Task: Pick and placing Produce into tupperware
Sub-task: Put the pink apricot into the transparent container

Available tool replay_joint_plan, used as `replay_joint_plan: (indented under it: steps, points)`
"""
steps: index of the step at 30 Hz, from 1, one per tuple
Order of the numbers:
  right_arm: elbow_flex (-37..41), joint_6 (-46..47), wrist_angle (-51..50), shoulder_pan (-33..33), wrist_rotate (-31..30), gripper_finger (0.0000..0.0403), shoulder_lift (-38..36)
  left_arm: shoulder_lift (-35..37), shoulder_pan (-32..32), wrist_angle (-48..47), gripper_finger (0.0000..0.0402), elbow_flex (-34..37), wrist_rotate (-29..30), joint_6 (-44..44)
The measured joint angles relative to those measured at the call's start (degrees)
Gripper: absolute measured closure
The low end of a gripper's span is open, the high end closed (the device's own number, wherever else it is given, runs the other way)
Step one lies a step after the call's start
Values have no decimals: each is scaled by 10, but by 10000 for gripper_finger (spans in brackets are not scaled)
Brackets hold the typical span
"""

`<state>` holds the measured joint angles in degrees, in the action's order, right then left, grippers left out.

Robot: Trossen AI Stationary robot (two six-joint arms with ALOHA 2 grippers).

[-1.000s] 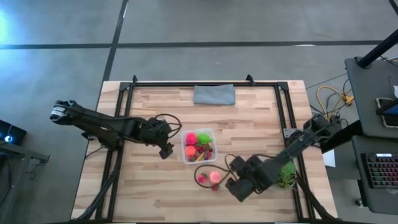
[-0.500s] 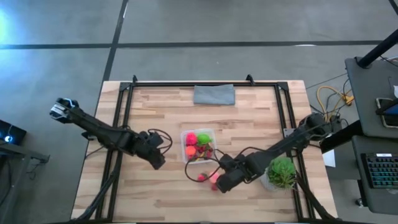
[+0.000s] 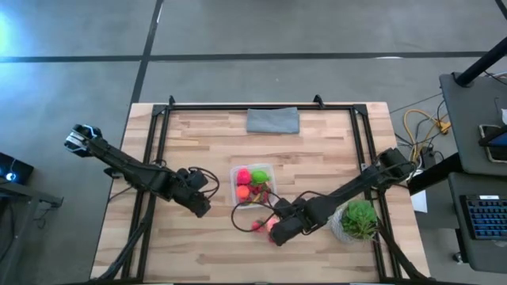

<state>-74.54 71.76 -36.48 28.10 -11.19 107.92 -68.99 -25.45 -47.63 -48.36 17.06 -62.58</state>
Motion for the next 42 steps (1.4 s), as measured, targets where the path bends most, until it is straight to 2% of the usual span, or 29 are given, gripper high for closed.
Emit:
replay_joint_plan:
  steps: [11,17,23,25,42]
  points:
    - [-3,22,45,-6,37,32,47,-2,0,1,76,0,4,2]
    - [-10,14,41,-12,37,32,55,-2,0,2,76,0,3,1]
    - [-23,36,-27,-20,31,32,43,-2,1,5,76,0,-1,-1]
    - [-34,30,-54,-20,19,32,41,-2,1,5,76,0,-1,-1]
    - [-42,-87,-46,-67,11,33,48,-2,3,6,76,0,0,-2]
